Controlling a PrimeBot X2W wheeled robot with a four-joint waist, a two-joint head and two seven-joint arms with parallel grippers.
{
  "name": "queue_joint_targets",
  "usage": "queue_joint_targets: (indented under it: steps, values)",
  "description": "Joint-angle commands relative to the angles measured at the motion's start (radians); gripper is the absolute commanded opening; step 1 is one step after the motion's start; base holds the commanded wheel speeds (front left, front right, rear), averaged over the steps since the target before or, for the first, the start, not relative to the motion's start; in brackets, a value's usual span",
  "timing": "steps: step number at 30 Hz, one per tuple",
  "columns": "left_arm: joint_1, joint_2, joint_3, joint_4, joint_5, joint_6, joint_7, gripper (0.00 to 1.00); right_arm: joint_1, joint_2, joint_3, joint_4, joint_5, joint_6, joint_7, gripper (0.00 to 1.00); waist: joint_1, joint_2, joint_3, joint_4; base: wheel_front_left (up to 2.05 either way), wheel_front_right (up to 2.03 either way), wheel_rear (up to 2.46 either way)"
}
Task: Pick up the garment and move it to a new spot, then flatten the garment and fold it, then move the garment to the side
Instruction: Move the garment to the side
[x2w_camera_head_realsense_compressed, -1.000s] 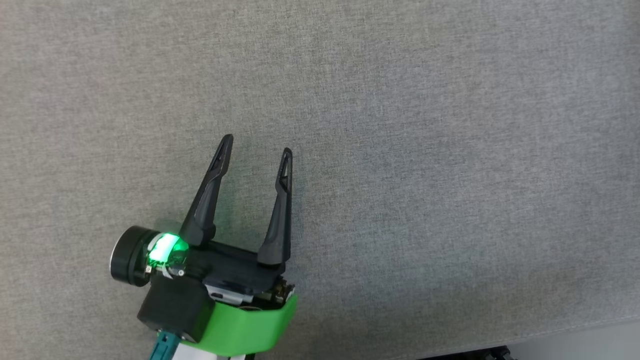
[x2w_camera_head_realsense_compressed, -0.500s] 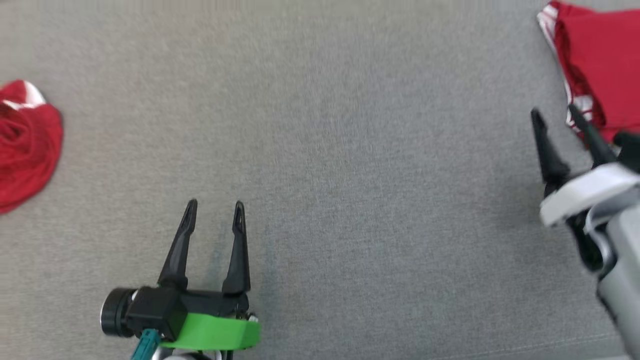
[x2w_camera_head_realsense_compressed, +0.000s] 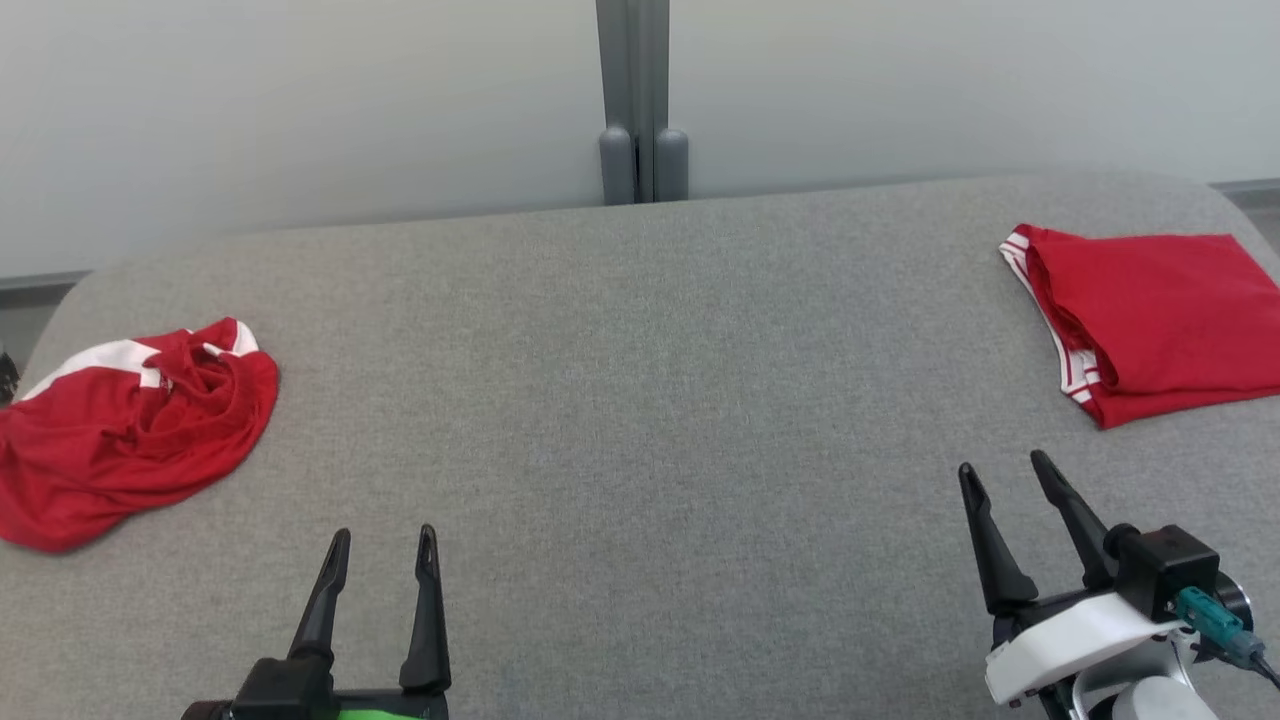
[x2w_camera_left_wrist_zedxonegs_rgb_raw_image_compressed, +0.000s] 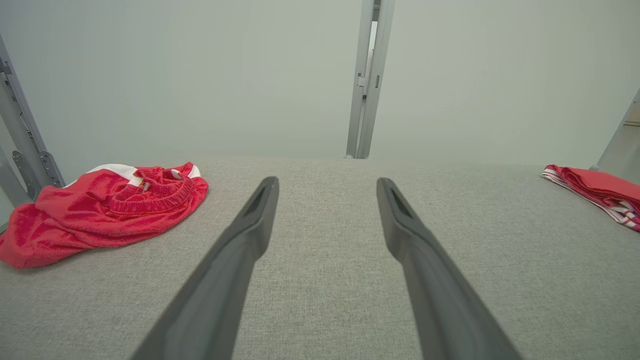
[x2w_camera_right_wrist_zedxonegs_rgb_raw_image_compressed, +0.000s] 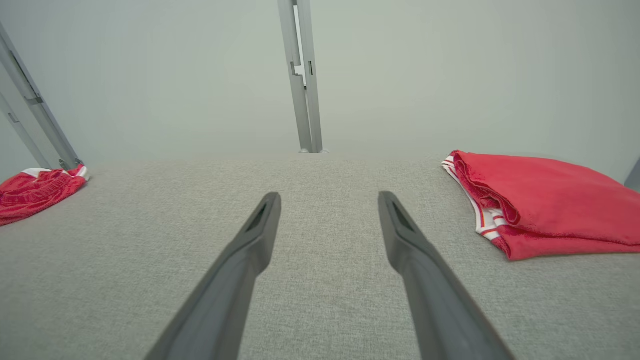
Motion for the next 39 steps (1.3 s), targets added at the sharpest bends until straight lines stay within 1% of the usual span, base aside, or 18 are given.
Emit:
queue_joint_targets:
  steps: [1, 8, 12, 21, 39]
  values:
    - [0.029, 0.001, 0.009, 0.006, 0.003, -0.005, 0.0, 1.0, 0.03, 0.003, -0.002, -0.013, -0.012, -0.001, -0.003, 1.0, 0.0001, 0.0, -0.103, 0.012, 0.0, 0.0, 0.0]
    - [0.116, 0.001, 0.029, 0.059, 0.009, -0.021, 0.0, 1.0, 0.156, 0.042, -0.02, -0.091, -0.037, -0.001, -0.003, 1.0, 0.0001, 0.0, -0.16, 0.014, 0.0, 0.0, 0.0]
    - [0.147, 0.001, 0.023, 0.063, 0.021, -0.025, 0.0, 1.0, 0.197, 0.046, -0.018, -0.107, -0.032, -0.001, -0.003, 1.0, 0.0001, 0.0, -0.175, 0.016, 0.0, 0.0, 0.0]
    - [0.153, 0.001, 0.017, 0.055, 0.016, -0.005, 0.0, 1.0, 0.207, 0.05, -0.022, -0.102, -0.029, -0.001, -0.003, 1.0, 0.0001, 0.0, -0.182, 0.016, 0.0, 0.0, 0.0]
    - [0.14, 0.001, 0.008, 0.051, 0.012, 0.004, 0.0, 1.0, 0.225, 0.061, -0.03, -0.084, -0.038, -0.001, -0.003, 1.0, 0.0001, 0.0, -0.19, 0.024, 0.0, 0.0, 0.0]
